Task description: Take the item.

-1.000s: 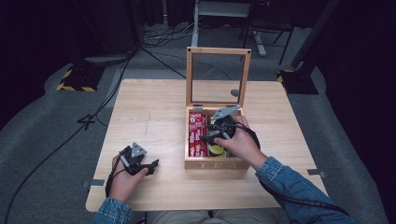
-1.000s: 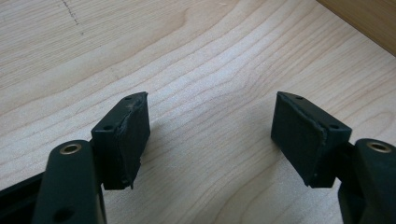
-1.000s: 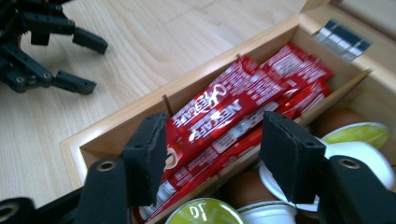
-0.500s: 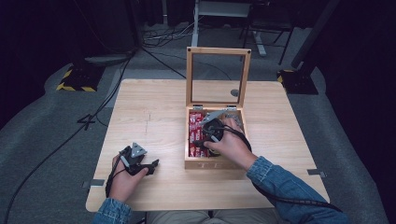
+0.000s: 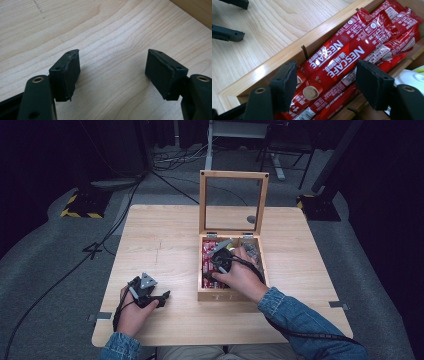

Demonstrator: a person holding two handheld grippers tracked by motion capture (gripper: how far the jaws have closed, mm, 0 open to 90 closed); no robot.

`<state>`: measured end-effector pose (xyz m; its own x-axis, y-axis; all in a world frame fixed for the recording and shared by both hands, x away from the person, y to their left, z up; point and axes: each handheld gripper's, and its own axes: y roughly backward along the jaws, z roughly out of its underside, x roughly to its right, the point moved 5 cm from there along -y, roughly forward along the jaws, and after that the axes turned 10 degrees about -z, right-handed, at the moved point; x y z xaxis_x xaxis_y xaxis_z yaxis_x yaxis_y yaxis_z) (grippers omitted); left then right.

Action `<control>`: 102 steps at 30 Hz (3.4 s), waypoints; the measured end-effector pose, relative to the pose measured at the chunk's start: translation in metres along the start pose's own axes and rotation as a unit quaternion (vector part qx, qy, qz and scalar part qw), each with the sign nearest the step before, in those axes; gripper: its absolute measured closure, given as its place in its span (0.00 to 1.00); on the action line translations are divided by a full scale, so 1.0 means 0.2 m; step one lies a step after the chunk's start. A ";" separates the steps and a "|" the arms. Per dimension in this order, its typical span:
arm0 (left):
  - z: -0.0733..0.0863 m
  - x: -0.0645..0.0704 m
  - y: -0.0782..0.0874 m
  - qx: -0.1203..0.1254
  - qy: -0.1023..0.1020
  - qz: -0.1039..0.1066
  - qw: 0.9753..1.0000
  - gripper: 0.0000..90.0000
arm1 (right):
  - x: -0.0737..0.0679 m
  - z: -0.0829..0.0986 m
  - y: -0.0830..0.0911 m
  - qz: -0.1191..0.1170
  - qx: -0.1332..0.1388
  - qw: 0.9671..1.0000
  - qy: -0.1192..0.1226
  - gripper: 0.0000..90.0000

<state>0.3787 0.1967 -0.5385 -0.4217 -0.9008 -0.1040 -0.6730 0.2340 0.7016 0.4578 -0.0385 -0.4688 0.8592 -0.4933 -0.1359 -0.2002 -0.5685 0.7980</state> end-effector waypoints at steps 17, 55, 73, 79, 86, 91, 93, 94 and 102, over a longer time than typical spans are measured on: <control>0.00 0.00 0.00 0.000 0.000 0.000 1.000 0.32 | -0.01 0.01 -0.02 0.016 -0.007 1.000 -0.007 0.47; 0.00 0.00 0.00 -0.001 0.000 0.001 1.000 0.32 | -0.05 -0.08 0.20 -0.061 0.092 0.992 -0.057 0.94; -0.01 -0.02 -0.01 0.004 -0.001 0.003 1.000 0.31 | -0.01 -0.08 0.42 -0.046 0.140 0.988 -0.044 0.94; -0.01 -0.02 -0.02 0.002 -0.004 0.004 1.000 0.31 | 0.02 -0.06 0.49 -0.034 0.148 0.987 -0.046 0.94; -0.02 -0.02 -0.02 0.002 -0.001 0.004 1.000 0.31 | 0.07 -0.02 0.58 -0.020 0.156 0.986 -0.047 0.94; -0.02 -0.02 -0.02 0.002 -0.001 0.004 1.000 0.31 | 0.11 0.01 0.65 -0.007 0.162 0.986 -0.046 0.94; -0.02 -0.02 -0.02 0.002 -0.001 0.004 1.000 0.31 | 0.12 0.03 0.68 -0.002 0.164 0.985 -0.047 0.94; -0.02 -0.02 -0.02 0.002 -0.001 0.004 1.000 0.31 | 0.13 0.04 0.69 0.000 0.165 0.985 -0.048 0.94; -0.02 -0.02 -0.02 0.002 0.000 0.004 1.000 0.31 | 0.18 0.12 0.80 0.016 0.176 0.982 -0.058 0.94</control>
<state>0.3852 0.1984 -0.5386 -0.4266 -0.8990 -0.0991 -0.6723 0.2418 0.6996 0.4454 -0.1644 -0.3599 0.7940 -0.5752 -0.1967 -0.3946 -0.7339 0.5529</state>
